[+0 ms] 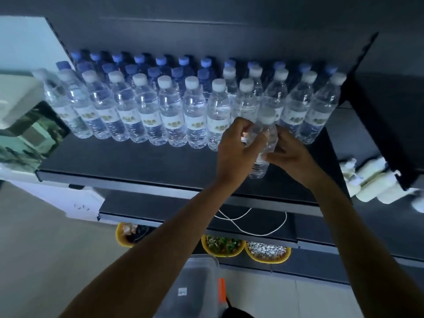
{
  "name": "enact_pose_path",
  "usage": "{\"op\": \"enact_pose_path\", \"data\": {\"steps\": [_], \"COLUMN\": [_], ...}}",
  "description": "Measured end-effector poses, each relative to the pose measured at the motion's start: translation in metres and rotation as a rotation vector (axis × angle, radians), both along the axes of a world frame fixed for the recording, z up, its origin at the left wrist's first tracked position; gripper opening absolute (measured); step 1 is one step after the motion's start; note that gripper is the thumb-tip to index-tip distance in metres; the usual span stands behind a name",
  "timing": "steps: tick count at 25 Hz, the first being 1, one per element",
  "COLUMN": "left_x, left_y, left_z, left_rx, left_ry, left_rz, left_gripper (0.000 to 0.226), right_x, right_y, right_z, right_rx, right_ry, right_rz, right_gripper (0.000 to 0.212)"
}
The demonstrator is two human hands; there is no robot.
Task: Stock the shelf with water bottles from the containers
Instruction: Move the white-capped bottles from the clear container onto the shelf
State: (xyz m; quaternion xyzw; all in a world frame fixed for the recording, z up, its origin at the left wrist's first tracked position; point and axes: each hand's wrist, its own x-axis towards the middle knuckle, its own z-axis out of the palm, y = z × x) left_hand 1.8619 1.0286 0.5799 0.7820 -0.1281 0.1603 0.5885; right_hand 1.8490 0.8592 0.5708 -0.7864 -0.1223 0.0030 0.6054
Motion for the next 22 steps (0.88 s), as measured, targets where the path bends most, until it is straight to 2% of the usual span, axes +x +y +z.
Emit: {"op": "enact_pose_path", "data": {"steps": [3, 5, 8, 10, 13, 15, 17, 22], "left_x": [0.002, 0.007, 0.014, 0.016, 0.019, 0.023, 0.027, 0.037], "left_y": [-0.007, -0.006, -0.002, -0.005, -0.019, -0.029, -0.037, -0.042], "left_z": [-0.021, -0.049, -0.094, -0.104, -0.090, -0.086, -0.087, -0.087], "left_rx": [0.043, 0.078, 0.356, 0.447, 0.419, 0.496, 0.573, 0.761], "left_ry": [-0.037, 0.041, 0.102, 0.105, 0.242, 0.321, 0.333, 0.236], "left_rz": [-0.099, -0.157, -0.193, -0.150, -0.037, 0.070, 0.141, 0.214], "left_gripper": [0.025, 0.029, 0.037, 0.034, 0.043, 0.048, 0.055, 0.068], "right_x": [0.005, 0.011, 0.021, 0.023, 0.037, 0.051, 0.061, 0.072], "right_y": [-0.020, -0.028, -0.033, -0.029, -0.025, -0.027, -0.034, -0.045], "right_z": [-0.001, 0.003, 0.006, 0.012, 0.021, 0.020, 0.014, 0.002], "right_rx": [0.016, -0.078, -0.211, -0.210, -0.301, -0.349, -0.279, -0.043], "right_ry": [0.057, 0.075, 0.065, 0.004, -0.158, -0.175, -0.145, -0.156], "right_rz": [0.039, 0.073, 0.040, -0.014, -0.150, -0.196, -0.138, 0.017], "right_gripper": [0.068, 0.070, 0.077, 0.082, 0.082, 0.073, 0.065, 0.066]}}
